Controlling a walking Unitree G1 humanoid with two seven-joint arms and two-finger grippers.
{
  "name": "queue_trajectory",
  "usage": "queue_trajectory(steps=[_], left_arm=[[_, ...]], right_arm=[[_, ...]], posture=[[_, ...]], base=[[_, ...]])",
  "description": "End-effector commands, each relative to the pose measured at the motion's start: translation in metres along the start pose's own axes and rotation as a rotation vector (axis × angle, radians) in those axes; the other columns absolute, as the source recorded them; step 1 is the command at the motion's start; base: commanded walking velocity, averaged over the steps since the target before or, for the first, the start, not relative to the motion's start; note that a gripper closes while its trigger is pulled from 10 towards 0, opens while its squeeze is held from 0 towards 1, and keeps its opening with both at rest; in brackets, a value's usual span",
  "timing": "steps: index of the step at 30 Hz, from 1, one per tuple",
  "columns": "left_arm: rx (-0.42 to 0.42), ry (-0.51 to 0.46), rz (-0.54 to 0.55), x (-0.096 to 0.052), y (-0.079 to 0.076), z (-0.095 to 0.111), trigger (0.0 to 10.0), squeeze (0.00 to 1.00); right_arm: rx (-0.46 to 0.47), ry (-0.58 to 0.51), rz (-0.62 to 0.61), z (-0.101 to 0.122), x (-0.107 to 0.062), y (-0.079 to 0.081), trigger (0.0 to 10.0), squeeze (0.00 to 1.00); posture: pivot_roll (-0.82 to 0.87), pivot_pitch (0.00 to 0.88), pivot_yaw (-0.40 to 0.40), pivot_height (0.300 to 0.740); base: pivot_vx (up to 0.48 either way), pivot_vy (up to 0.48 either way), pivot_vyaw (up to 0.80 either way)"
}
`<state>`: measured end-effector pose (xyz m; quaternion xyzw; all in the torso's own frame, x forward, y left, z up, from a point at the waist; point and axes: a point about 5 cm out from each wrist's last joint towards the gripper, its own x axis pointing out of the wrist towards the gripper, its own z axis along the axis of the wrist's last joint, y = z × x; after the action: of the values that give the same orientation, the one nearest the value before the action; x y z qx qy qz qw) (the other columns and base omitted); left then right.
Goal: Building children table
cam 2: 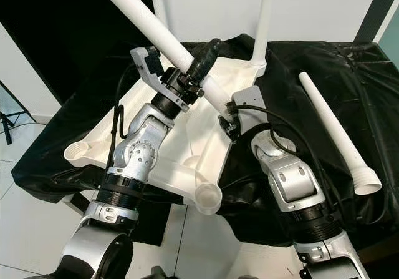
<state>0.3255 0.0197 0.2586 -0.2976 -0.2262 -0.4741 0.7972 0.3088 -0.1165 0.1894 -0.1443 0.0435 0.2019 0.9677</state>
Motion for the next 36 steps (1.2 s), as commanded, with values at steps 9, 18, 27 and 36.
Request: queue_trajectory(steps=[9, 18, 27, 36], left_arm=[[-0.004, -0.068, 0.037, 0.019, -0.004, 0.007, 10.0, 0.45], [-0.015, -0.064, 0.074, 0.018, 0.001, 0.009, 10.0, 0.0], [-0.021, -0.069, 0.082, 0.019, 0.0, 0.008, 10.0, 0.0], [-0.055, -0.101, 0.053, 0.017, -0.001, 0.009, 0.0, 0.0]], right_arm=[[-0.278, -0.095, -0.154, 0.002, 0.01, 0.02, 0.0, 0.0], [-0.396, -0.179, -0.383, 0.006, 0.006, 0.019, 0.0, 0.0], [-0.678, -0.393, -0.69, -0.007, -0.012, 0.015, 0.0, 0.0], [-0.629, -0.415, -0.729, -0.008, -0.014, 0.016, 4.7, 0.0]], posture=[[-0.18, 0.0, 0.081, 0.74], [-0.16, 0.0, 0.082, 0.74], [-0.16, 0.0, 0.074, 0.74], [-0.17, 0.0, 0.079, 0.74]], base=[[0.0, 0.0, 0.0], [0.0, 0.0, 0.0], [0.0, 0.0, 0.0], [0.0, 0.0, 0.0]])
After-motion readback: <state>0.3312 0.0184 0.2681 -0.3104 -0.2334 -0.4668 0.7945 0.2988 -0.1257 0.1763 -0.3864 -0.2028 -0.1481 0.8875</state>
